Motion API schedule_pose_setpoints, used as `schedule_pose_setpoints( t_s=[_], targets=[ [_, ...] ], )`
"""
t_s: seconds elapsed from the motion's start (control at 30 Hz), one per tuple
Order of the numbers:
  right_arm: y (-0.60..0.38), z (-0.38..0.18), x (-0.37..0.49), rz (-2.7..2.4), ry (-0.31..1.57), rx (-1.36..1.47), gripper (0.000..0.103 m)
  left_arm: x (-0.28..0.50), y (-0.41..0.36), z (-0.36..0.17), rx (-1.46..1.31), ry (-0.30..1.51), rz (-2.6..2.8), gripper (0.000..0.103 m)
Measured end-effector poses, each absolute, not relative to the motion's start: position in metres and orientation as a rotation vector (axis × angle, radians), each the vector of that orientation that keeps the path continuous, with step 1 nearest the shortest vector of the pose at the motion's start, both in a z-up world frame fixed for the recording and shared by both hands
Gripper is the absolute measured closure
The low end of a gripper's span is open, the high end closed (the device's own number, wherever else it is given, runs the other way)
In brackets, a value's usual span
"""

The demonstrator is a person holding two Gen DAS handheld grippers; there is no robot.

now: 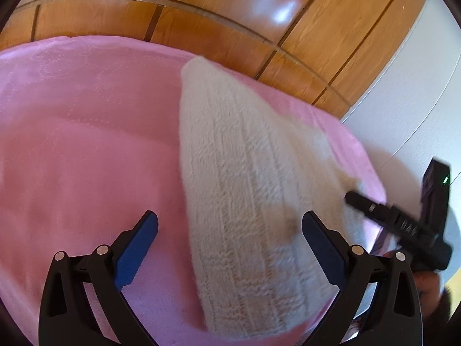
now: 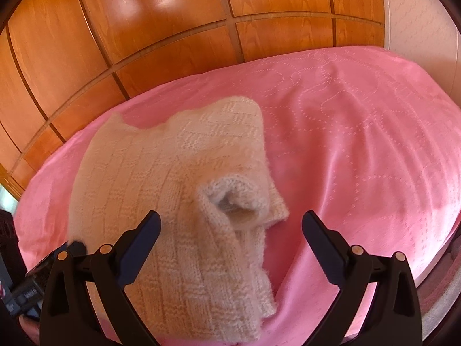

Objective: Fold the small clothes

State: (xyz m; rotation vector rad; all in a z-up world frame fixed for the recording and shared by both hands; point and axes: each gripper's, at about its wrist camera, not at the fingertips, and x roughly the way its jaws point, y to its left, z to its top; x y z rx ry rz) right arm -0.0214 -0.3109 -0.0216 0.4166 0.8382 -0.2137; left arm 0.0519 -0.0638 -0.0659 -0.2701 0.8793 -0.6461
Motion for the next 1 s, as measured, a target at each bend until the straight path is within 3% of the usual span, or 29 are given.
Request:
schedule_pose_setpoints(
  t_s=[0.2,0.3,0.5,0.77,1.0],
  targets=[
    [-0.317,-0.031,-0.021,-0.146,0.857,0.512,0.005,0.062,-0.068,-0.066,-0.276,0.902,-0.668,0.004],
    [-0.327,-0.040,-0.022,-0.092,0.862,0.611,0.005,0.064,-0.072,-0.076,-0.241,0.947,-0.679,0.014],
    [-0.350,-0.065,-0.022,0.009,0.841,0.873,0.011,0.072,-0.070,-0.077,-0.311,0.977,-0.744,0.014],
    [-0.354,-0.078,-0.014,0.036,0.805,0.943,0.014,0.092,-0.086,-0.083,-0.305,1.022,-0.788,0.005],
    [-0.361,-0.089,0.008,0.030,0.760,0.910,0.021,0.100,-0.099,-0.085,-0.270,1.036,-0.819,0.004]
  ],
)
